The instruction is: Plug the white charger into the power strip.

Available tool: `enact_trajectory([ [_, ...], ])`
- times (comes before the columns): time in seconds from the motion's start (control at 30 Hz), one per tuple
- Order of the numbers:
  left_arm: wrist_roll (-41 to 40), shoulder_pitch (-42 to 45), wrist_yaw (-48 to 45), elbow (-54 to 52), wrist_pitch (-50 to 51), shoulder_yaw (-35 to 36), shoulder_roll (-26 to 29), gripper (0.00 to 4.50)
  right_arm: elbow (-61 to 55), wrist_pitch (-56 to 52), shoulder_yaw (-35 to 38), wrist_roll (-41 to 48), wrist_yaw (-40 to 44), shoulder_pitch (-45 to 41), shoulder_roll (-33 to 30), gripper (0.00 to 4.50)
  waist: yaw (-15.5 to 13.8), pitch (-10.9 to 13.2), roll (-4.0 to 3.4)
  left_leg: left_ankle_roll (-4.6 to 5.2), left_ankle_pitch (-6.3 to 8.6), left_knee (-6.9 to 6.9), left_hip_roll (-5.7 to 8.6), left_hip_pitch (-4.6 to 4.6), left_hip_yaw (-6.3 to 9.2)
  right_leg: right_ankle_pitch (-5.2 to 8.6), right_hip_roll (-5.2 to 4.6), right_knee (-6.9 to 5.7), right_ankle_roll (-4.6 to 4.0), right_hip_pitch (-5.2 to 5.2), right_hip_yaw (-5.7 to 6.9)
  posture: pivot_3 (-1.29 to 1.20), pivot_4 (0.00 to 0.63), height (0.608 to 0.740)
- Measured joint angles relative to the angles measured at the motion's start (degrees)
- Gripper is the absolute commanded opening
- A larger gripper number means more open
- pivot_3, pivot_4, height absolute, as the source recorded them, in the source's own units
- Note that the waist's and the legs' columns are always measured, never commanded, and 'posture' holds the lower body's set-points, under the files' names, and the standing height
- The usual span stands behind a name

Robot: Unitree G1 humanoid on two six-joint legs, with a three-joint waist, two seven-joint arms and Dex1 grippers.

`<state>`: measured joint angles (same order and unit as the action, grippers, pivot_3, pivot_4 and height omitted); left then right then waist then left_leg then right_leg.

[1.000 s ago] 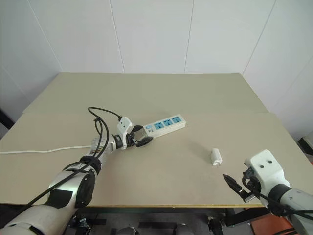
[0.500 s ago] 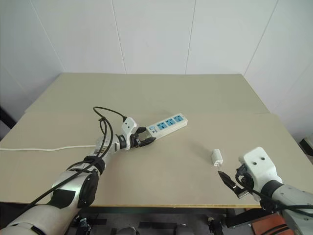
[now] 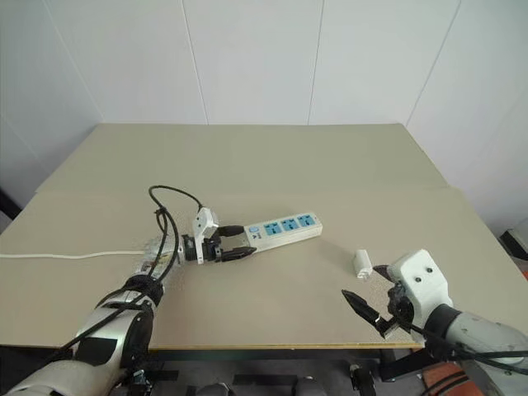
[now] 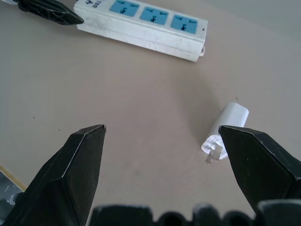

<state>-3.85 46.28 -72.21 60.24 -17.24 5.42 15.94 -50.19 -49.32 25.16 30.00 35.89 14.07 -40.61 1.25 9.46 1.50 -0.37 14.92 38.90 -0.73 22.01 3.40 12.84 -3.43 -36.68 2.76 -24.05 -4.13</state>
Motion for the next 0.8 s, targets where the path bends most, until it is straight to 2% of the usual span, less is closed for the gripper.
enact_trajectory([
  [0.17,-2.58,-7.64,-0.18,-13.27,6.44,-1.04,1.49,3.28,2.99,2.03,-4.56,-1.91,-0.11,-2.53,-0.81,4.50,-0.19,-0.02,-0.02,0.00,0.00,0.04,0.01,-0.06,-0.01,0.00,-0.02,-0.03,-0.01,0.04,-0.02,0.00,0.150,0.740],
  [0.27,-3.57,-9.30,1.04,-15.74,7.72,-1.13,1.31,3.28,5.15,2.70,-6.63,-2.82,-0.34,-4.54,-1.33,4.50,-0.39,-0.03,-0.04,0.00,0.00,0.03,0.01,-0.06,-0.02,0.00,-0.02,-0.01,-0.01,0.04,-0.01,0.00,0.150,0.740],
  [0.3,-4.19,-9.32,0.85,-15.72,8.24,-1.14,1.30,3.28,5.62,2.92,-6.90,-2.96,-0.34,-4.96,-1.55,4.50,-0.41,-0.04,-0.05,0.00,0.00,0.03,0.01,-0.06,-0.02,0.00,-0.02,0.00,0.00,0.04,-0.01,0.00,0.150,0.740],
  [0.37,-5.49,-9.39,-0.16,-15.62,9.15,-1.05,1.38,4.00,6.14,3.00,-6.97,-3.45,-0.39,-5.26,-1.89,4.50,-0.42,-0.04,-0.05,0.00,0.00,0.03,0.01,-0.04,-0.02,0.00,-0.02,0.02,0.00,0.04,-0.01,0.00,0.150,0.740],
  [0.43,-6.66,-9.88,-1.64,-15.42,8.25,-1.06,1.26,4.46,6.39,3.00,-6.96,-3.78,-0.44,-5.78,-2.11,4.50,-0.41,-0.04,-0.05,0.01,0.01,0.03,0.01,-0.03,-0.03,0.00,-0.02,0.04,-0.01,0.04,-0.01,0.00,0.150,0.740],
  [0.8,-9.46,-7.69,-5.01,-7.29,-1.94,0.27,1.27,4.46,5.97,3.00,-6.57,-3.89,-1.09,-4.22,-2.31,4.50,-0.33,-0.04,-0.04,0.01,0.01,0.03,0.01,-0.06,-0.02,0.00,-0.01,0.01,-0.01,0.05,-0.01,0.00,0.150,0.740],
])
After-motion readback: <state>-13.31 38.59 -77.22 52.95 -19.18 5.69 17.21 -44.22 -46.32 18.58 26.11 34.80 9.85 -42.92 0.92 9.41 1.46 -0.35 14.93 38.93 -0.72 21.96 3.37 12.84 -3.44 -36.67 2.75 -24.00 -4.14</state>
